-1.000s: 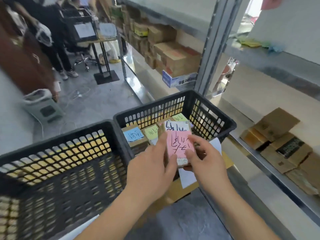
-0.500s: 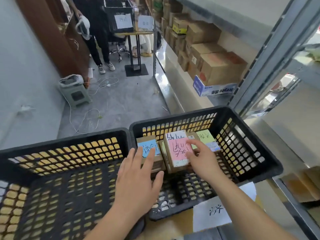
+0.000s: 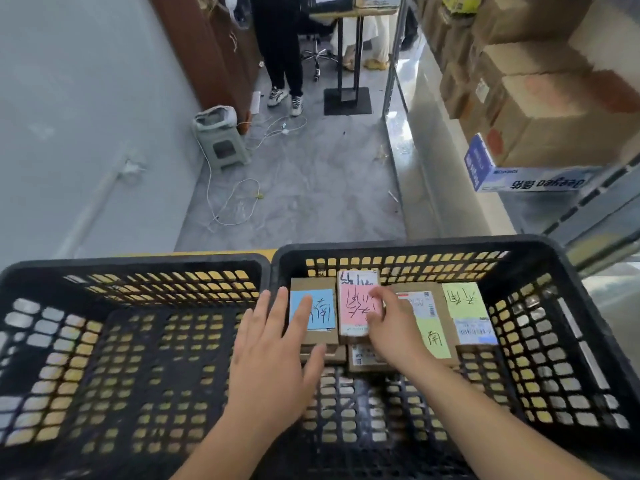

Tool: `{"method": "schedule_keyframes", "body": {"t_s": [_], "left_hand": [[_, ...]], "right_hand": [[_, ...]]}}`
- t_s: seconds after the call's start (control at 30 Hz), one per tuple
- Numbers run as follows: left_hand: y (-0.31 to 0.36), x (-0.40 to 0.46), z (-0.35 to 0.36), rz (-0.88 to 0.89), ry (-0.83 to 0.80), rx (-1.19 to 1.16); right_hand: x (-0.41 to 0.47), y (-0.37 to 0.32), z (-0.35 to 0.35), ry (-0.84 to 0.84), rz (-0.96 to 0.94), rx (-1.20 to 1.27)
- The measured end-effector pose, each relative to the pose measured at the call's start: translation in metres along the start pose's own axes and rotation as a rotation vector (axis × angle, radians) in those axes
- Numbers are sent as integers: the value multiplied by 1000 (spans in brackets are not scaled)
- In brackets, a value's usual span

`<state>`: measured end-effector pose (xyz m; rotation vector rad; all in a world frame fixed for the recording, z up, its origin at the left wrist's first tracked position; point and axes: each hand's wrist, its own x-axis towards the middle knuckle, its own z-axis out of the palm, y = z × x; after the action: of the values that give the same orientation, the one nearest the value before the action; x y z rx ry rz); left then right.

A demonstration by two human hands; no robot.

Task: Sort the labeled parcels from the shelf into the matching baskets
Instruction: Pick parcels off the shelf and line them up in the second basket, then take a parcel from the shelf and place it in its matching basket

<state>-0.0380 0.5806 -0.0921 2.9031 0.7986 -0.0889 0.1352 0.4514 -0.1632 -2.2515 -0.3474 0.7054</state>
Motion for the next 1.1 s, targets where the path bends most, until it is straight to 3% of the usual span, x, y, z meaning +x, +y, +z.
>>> {"method": "schedule_keyframes", "body": {"t_s": [0.4,0.6,0.83,1.1], "left_hand": [[-9,6,11,24,-20,12],[-14,6,7,66,-29,-31],[-33,7,-2,268,-83,68],[45,-42,-14,704,34,-71]], "right_hand": [[-12,-3,-6,-44,-22,-70],[-38,-22,-8,97,-4,-67],[-144,-32,-23,314,68,-34],[-311,11,-46,612,294,-60]]}}
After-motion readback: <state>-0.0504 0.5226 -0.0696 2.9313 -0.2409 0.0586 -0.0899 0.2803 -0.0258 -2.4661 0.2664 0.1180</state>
